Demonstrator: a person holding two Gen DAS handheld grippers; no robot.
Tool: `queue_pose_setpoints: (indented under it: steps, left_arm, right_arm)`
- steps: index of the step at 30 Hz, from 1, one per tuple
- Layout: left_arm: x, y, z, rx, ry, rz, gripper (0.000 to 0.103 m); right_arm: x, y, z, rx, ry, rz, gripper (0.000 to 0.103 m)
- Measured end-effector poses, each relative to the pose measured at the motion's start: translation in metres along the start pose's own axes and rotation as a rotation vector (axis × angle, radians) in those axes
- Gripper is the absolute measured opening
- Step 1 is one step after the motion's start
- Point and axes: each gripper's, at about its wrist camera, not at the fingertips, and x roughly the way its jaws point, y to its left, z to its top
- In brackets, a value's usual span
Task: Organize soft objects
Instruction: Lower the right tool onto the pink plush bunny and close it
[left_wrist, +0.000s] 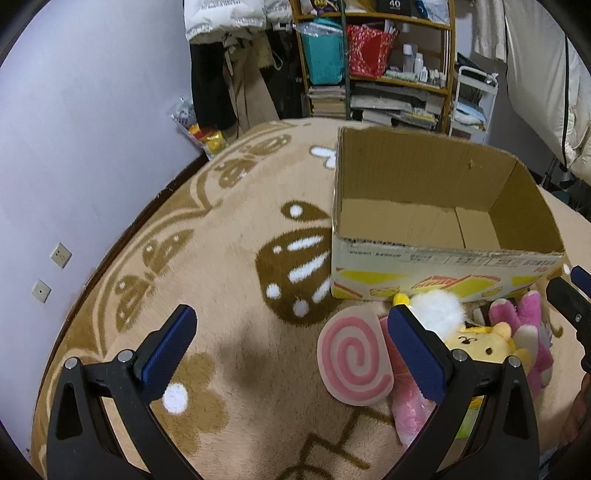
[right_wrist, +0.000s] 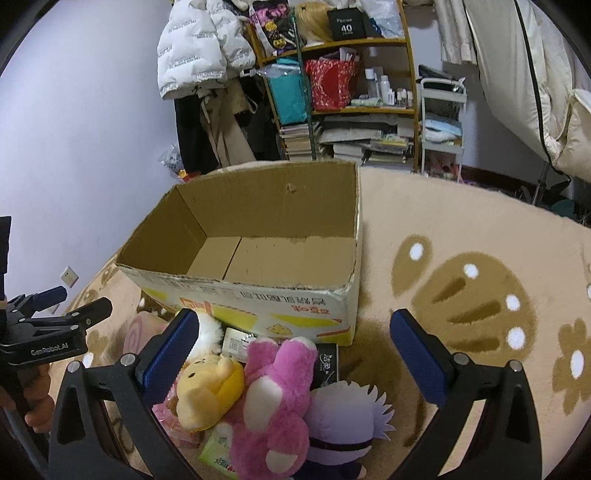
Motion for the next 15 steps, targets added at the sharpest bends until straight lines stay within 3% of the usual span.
queue_pose_setpoints:
  steps: [15]
  left_arm:
    - [0.034, -0.008, -0.011, 0.024, 0.144, -0.049, 0.102]
  right_arm:
    - [0.038, -0.001, -0.010, -0.001, 0.121, 0.037, 0.103]
